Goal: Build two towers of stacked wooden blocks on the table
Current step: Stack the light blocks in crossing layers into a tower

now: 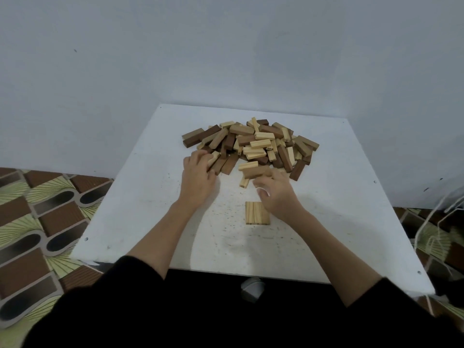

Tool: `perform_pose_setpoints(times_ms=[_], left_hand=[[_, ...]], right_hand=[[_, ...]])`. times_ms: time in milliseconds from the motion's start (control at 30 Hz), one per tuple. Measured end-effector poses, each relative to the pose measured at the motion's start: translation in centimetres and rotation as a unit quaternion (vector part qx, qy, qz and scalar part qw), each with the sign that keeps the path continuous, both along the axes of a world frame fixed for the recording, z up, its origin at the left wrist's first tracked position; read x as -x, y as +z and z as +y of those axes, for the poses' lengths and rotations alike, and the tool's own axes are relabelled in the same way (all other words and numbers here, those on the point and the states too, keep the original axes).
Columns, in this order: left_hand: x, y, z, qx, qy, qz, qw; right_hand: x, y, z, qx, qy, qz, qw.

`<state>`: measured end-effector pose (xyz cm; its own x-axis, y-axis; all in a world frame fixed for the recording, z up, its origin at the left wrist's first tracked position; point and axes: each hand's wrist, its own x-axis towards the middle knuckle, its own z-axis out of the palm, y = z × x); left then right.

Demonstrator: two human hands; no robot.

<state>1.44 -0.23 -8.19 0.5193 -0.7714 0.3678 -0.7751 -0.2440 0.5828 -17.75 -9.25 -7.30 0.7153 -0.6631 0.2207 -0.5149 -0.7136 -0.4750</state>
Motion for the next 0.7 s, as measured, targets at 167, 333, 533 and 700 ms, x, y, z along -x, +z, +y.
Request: perform_pose_setpoints(times_ms=[167, 333, 533, 700], left_hand=[[-1.7, -0.4, -1.0, -0.05, 0.03, -0.037, 0.998], [-2.1, 0.1, -1.9, -0.041, 0.031, -0.046, 0.998], [-2.2, 0.0, -1.8, -0.039, 0.05, 0.023, 0.998], [-2.3, -0.1, -0.2, -0.009, 0.061, 0.08, 0.995]], right_hand=[[-2.7, 1.1, 1.1, 0.023, 0.025, 0.115, 0.993], [-3.9, 0.9, 1.7, 0.025, 0.053, 0.136, 0.989], [-4.3, 0.5, 1.6, 0.022, 0.084, 0.084, 0.993], [-5.0, -0.3, 1.3, 0.058, 0.055, 0.098, 0.992]])
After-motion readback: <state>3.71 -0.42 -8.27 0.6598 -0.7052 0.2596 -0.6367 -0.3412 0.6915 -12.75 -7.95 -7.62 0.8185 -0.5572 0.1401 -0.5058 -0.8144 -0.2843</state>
